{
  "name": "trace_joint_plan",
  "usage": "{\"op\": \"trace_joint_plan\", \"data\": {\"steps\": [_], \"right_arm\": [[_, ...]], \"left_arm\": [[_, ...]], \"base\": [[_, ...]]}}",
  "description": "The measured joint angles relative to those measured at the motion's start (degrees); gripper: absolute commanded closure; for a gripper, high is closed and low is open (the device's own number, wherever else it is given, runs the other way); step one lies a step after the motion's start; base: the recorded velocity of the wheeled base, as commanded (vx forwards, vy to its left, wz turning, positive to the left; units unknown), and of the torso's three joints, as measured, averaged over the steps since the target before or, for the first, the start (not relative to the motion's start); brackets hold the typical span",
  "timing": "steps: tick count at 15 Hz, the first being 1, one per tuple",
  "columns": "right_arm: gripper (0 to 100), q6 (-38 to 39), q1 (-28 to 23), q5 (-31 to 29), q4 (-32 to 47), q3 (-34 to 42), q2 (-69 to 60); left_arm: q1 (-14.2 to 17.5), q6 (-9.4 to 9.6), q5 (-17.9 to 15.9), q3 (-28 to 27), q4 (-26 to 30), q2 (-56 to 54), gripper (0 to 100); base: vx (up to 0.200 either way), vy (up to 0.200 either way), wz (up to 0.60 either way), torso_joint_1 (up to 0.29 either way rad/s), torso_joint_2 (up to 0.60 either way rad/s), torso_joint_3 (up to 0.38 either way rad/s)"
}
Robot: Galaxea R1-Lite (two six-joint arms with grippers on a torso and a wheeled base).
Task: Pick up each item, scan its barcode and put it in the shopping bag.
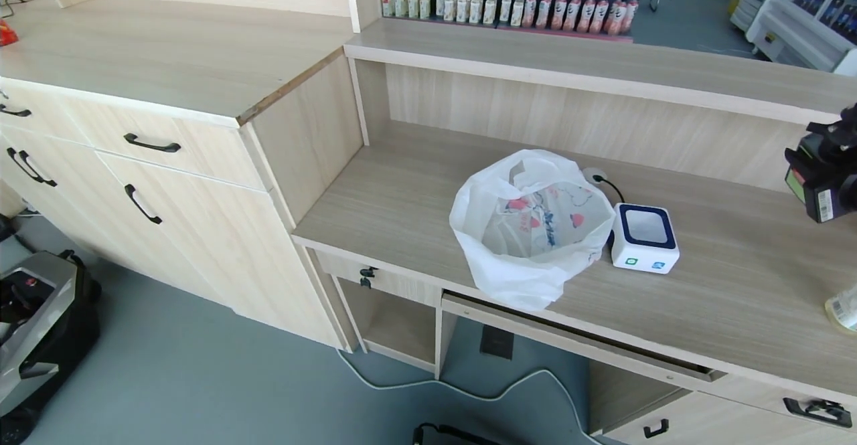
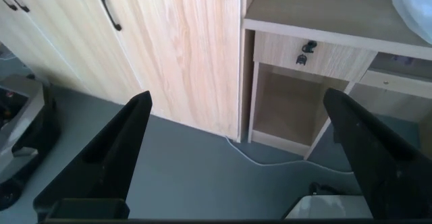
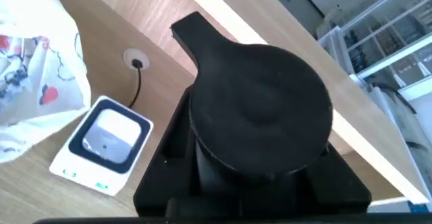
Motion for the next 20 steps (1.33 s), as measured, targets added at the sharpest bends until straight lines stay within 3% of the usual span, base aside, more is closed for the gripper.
{"op": "trace_joint_plan", "data": {"steps": [4,8,13,20], "right_arm": [[100,2.8,8.6,-8.5,-2.9,-9.3,9.8],[100,17.2,12.6,-9.8,-1.7,-15.1,21.7],[100,27.1,14.1,-7.4,-1.9,-16.2,31.6],[100,28.3,14.2,-7.0,-1.9,-21.8,39.2]], "left_arm": [[0.0,-0.02,0.0,0.0,0.0,0.0,0],[0.0,0.00,0.0,0.0,0.0,0.0,0],[0.0,0.00,0.0,0.0,0.0,0.0,0],[0.0,0.00,0.0,0.0,0.0,0.0,0]], "base": [[0.000,0.000,0.15,0.001,0.00,-0.001],[0.000,0.000,0.00,0.000,0.00,0.000],[0.000,0.000,0.00,0.000,0.00,0.000],[0.000,0.000,0.00,0.000,0.00,0.000]]}}
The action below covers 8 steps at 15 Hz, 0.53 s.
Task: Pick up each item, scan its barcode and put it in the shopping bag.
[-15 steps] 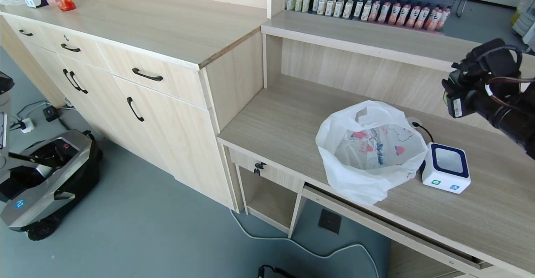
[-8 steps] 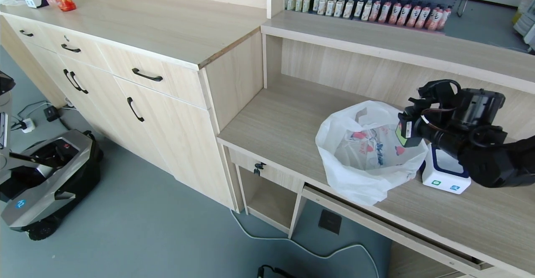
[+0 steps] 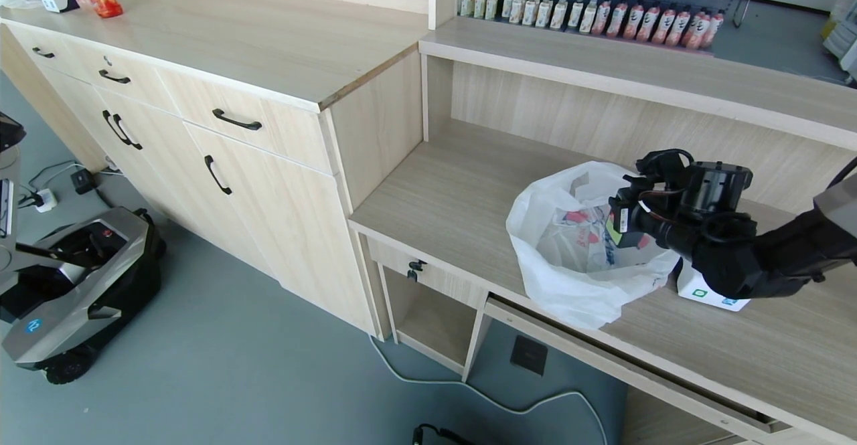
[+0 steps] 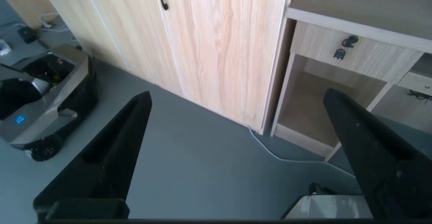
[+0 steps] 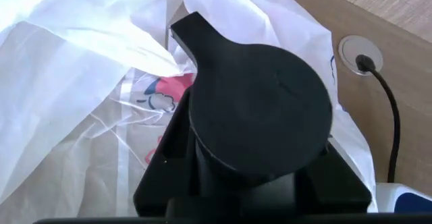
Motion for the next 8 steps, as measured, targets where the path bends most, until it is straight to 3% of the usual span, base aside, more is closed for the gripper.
{"op": "trace_joint_plan", "data": {"steps": [8], "right_arm": [[100,3.8,0.4,1.7,-0.2,-4.5,5.2]], "left_arm": [[0.0,-0.02,0.0,0.0,0.0,0.0,0]], "base": [[0.000,0.000,0.00,0.000,0.00,0.000]]}}
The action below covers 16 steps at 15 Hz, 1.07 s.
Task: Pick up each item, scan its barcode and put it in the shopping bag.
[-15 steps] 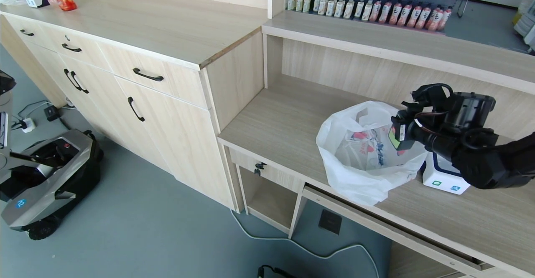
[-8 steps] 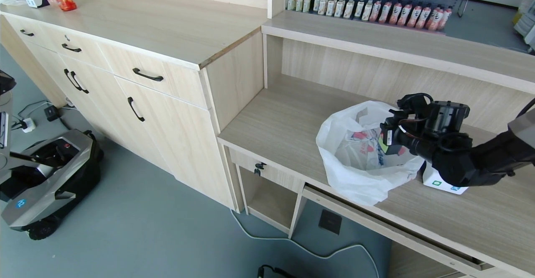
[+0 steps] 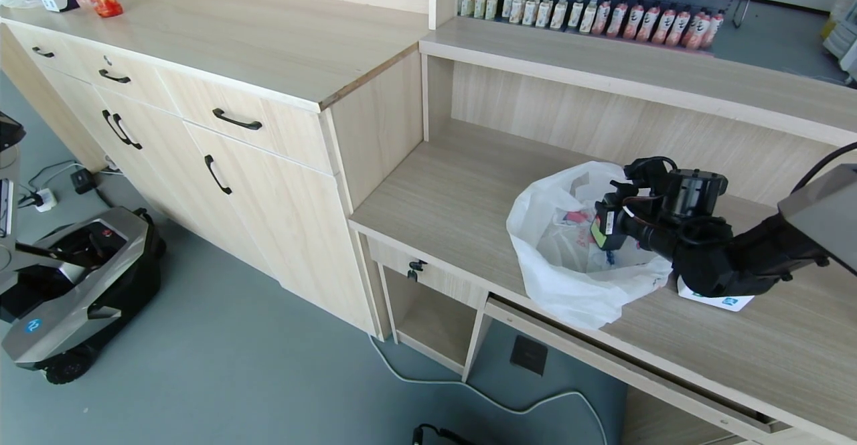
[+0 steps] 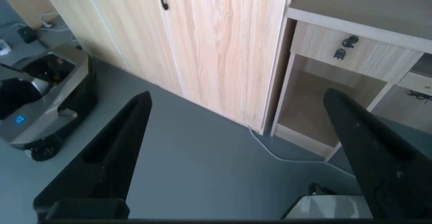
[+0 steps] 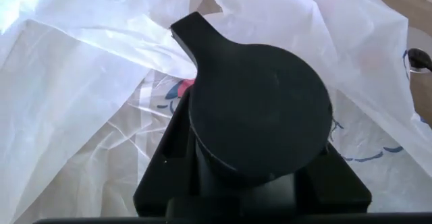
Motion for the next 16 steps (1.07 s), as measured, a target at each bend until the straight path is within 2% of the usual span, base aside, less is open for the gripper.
{"op": "trace_joint_plan", "data": {"steps": [6,7,13,16], "right_arm": [[100,0.1,0.2,0.1,-0.8,-0.5,1.7],[0,0.1,0.2,0.1,-1.0,-0.4,1.8],[0,-0.1,0.3,0.0,1.7,0.0,-2.4],[0,-1.2,0.1,-0.1,9.0,4.0,-12.4]], "left_arm": [[0.0,0.02,0.0,0.0,0.0,0.0,0],[0.0,0.02,0.0,0.0,0.0,0.0,0],[0.0,0.02,0.0,0.0,0.0,0.0,0],[0.0,0.02,0.0,0.0,0.0,0.0,0]], "base": [[0.000,0.000,0.00,0.000,0.00,0.000],[0.000,0.000,0.00,0.000,0.00,0.000],[0.000,0.000,0.00,0.000,0.00,0.000],[0.000,0.000,0.00,0.000,0.00,0.000]]}}
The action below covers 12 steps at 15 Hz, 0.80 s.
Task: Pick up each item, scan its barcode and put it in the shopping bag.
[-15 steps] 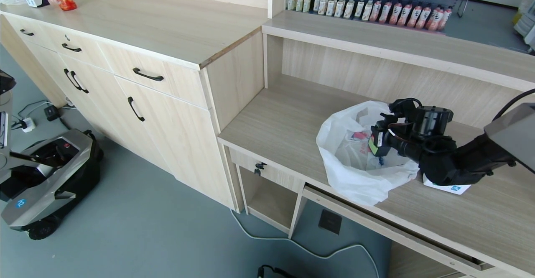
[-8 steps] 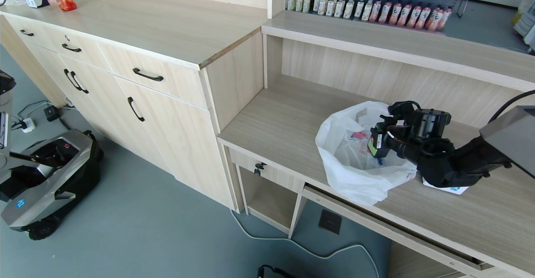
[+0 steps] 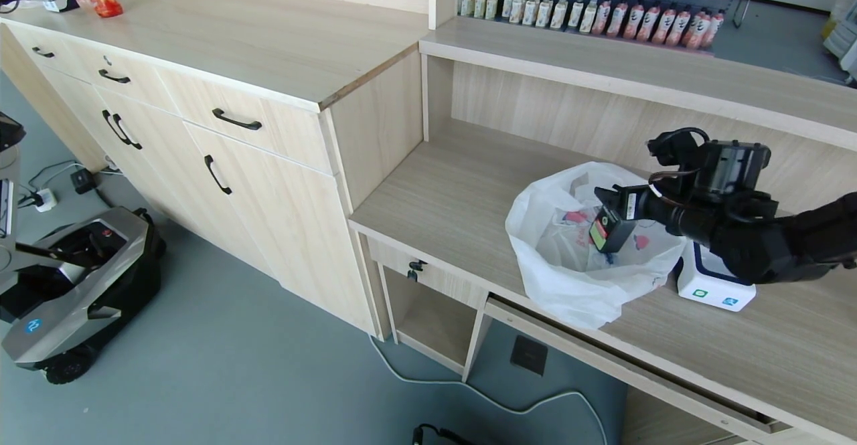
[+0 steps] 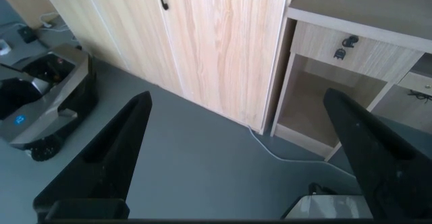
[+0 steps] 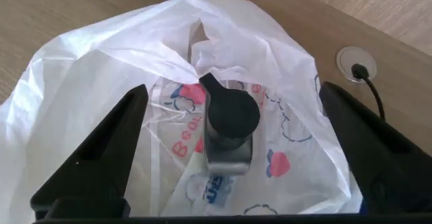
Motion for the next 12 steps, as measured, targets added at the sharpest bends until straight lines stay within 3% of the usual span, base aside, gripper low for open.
{"op": "trace_joint_plan", "data": {"steps": [3,7,10,12], "right_arm": [[0,-6.3,-4.0,-0.1,9.8,9.0,-17.5],[0,-16.0,-22.3,0.6,21.0,20.0,-39.6],[0,-17.4,-34.3,-2.0,34.7,22.7,-50.5],[0,-11.8,-38.3,-8.4,37.3,22.7,-54.0]], "left_arm": [[0.0,0.00,0.0,0.0,0.0,0.0,0],[0.0,0.00,0.0,0.0,0.0,0.0,0],[0.0,0.00,0.0,0.0,0.0,0.0,0],[0.0,0.00,0.0,0.0,0.0,0.0,0]], "base": [[0.000,0.000,-0.20,-0.002,0.00,0.002],[0.000,0.000,-0.60,0.001,0.00,0.006],[0.000,0.000,-0.60,0.001,0.00,0.005],[0.000,0.000,-0.60,0.002,0.00,0.005]]}}
